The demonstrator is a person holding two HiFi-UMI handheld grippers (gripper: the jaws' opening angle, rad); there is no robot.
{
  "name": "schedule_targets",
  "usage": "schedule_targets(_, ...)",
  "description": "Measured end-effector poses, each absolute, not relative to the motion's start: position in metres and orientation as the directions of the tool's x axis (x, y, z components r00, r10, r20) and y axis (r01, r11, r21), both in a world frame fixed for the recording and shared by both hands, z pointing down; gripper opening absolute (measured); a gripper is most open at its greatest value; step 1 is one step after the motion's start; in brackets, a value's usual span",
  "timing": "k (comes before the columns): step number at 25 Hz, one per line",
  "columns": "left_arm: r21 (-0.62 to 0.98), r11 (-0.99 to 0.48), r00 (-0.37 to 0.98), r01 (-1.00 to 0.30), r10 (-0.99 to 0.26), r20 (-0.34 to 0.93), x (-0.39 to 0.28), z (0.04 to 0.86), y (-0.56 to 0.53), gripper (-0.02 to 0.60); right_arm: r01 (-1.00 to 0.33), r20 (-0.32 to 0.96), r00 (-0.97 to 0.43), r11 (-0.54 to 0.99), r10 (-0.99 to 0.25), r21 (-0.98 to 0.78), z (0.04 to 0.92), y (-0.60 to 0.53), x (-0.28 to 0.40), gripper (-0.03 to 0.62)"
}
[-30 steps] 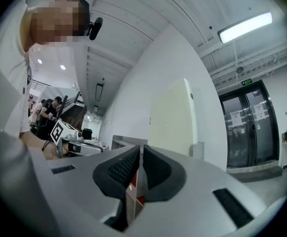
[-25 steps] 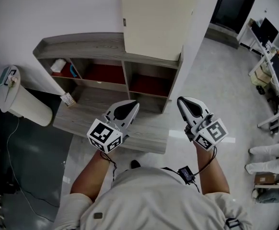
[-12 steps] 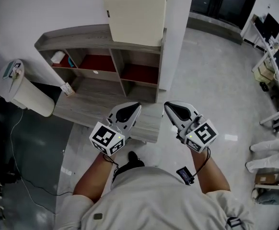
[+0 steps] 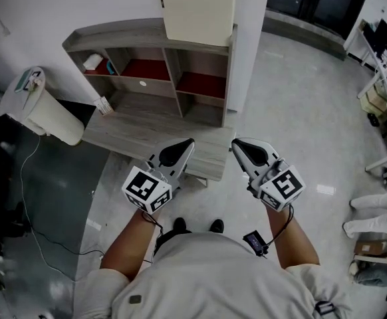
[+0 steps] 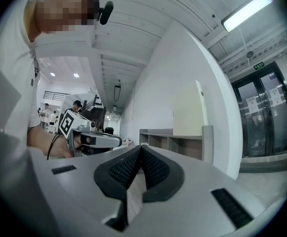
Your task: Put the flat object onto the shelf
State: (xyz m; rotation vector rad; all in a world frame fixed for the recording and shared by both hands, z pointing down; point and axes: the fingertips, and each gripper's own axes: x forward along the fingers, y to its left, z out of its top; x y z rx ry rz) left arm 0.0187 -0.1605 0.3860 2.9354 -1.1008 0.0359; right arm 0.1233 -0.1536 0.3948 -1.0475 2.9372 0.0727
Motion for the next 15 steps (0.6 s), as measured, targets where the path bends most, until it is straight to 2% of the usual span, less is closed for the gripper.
schedule_targets(7,-0.012,-0.777,0.777,-0.629,-0.629,0.005,-0.013,0.380,-0.124,0.015,-0.667,-0.030,-0.745,0.744,-0.666,0.035,0.396,-0.111,0.096,0.020)
schedule_targets(15,0.000,-0.796,0.796,-0.605,-0.605,-0.002,-0.083,0.379,-0.071,0.015,-0.707,-0.024,-0.707,0.705,-0.707,0.049,0.392,-0.061,0.036,0.020)
